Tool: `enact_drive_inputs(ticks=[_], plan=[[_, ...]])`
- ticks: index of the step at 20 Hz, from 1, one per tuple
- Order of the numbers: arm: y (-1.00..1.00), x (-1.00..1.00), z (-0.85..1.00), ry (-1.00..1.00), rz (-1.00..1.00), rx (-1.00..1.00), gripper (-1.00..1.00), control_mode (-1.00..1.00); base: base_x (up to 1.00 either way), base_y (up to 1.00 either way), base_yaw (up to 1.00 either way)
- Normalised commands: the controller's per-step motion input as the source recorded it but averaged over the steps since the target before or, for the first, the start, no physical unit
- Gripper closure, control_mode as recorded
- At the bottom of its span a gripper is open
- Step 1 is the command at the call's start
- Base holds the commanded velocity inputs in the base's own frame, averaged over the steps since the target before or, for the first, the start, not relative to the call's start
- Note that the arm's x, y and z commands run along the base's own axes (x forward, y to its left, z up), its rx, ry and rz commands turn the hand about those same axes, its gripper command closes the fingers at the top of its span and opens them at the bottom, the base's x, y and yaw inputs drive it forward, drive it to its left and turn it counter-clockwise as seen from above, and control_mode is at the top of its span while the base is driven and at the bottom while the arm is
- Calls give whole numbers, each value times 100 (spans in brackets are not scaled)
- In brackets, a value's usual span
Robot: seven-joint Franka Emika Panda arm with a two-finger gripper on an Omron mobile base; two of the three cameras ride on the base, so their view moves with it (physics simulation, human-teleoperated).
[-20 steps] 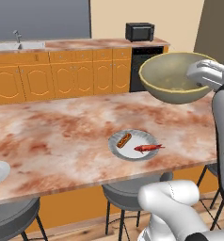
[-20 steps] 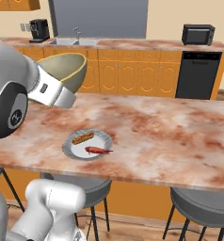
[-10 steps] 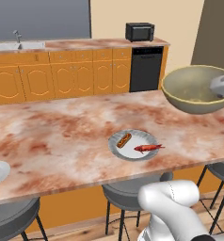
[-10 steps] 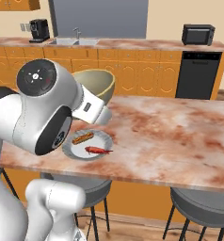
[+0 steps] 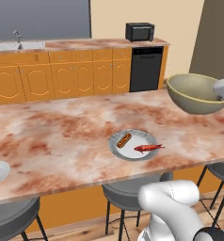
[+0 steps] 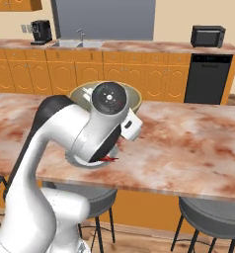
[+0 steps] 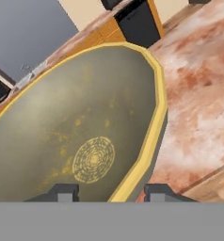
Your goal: Take the smaller bowl and place it next to the appetizer plate on the dining counter , and place the larger bowl next to the plate with cooked food.
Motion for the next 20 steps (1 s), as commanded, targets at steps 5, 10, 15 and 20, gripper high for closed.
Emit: enact_drive_inputs(ticks=[5, 10, 15, 20], plan=[[-13, 43, -28, 10, 0, 7, 100, -100, 0, 0, 0], [-1, 31, -42, 9, 0, -2, 100, -100, 0, 0, 0], [-1, 29, -34, 3, 0, -5, 100, -100, 0, 0, 0], [-13, 34, -20, 0, 0, -1, 100, -100, 0, 0, 0]])
